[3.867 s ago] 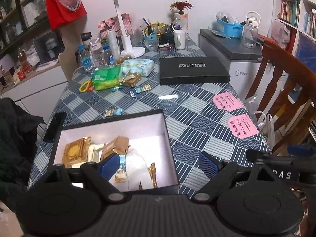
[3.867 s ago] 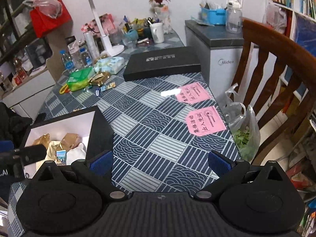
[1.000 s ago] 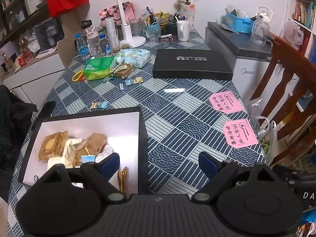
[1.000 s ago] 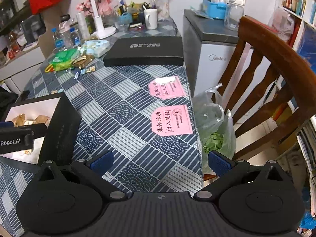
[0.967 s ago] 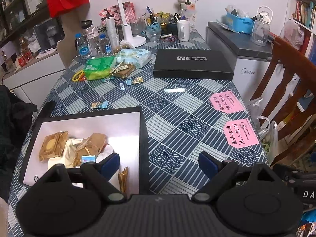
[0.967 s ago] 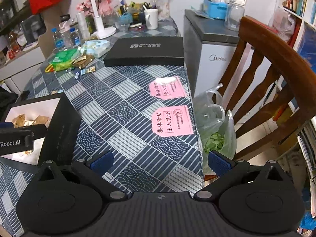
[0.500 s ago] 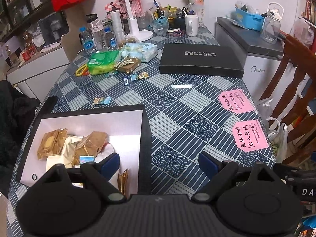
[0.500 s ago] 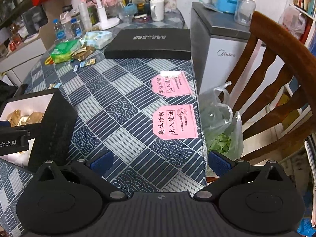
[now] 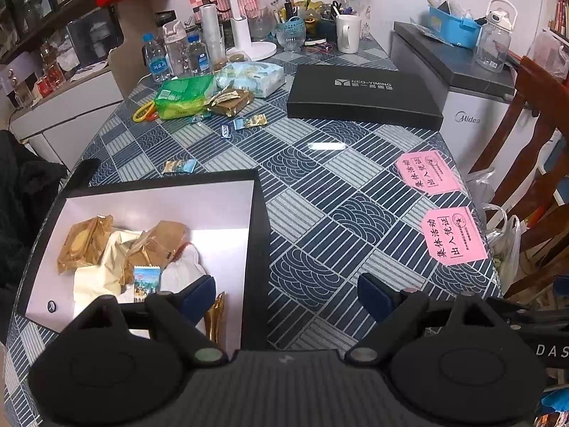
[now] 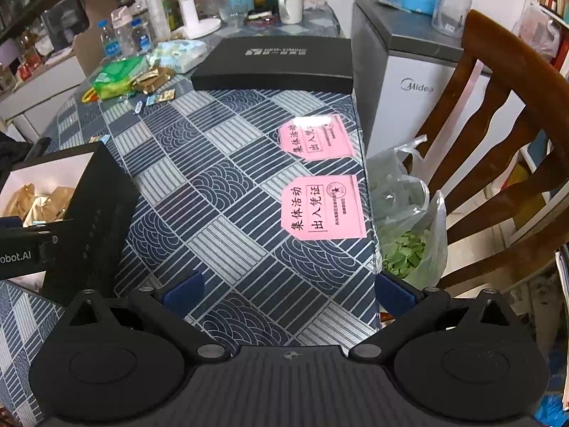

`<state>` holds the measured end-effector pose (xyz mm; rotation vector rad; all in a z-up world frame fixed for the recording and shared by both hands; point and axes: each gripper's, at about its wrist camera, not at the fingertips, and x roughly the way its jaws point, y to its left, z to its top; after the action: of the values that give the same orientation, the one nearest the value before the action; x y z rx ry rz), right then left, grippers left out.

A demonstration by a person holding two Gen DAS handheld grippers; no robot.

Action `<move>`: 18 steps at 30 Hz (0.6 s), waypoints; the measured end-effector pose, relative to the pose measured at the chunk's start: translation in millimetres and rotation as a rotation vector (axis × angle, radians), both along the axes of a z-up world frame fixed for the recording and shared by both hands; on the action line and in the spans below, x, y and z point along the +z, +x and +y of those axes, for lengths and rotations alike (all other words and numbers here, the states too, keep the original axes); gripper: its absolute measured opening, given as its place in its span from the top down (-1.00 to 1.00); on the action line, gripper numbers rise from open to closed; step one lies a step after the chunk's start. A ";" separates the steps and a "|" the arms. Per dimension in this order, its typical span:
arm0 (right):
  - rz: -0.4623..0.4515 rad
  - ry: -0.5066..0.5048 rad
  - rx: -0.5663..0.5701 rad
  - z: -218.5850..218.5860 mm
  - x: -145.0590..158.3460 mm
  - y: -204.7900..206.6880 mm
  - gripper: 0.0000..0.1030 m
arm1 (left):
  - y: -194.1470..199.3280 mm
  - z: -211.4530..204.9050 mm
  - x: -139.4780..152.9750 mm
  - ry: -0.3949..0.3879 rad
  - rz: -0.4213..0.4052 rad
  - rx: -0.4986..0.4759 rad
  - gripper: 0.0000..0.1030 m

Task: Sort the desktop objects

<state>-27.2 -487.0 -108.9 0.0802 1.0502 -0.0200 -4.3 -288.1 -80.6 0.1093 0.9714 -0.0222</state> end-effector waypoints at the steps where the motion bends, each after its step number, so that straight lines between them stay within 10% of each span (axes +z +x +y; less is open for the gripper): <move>1: 0.001 0.001 0.000 -0.1 -0.8 -0.1 -1.00 | -0.2 0.6 -1.0 -0.001 0.003 0.002 -1.00; 18: 0.005 0.011 0.006 3.0 -1.5 -1.1 -1.00 | -2.9 1.0 -7.9 -0.004 0.022 -0.002 -1.00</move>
<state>-28.3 -484.0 -110.4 0.0864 1.0556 -0.0089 -7.2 -287.2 -88.5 0.1063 0.9934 -0.0278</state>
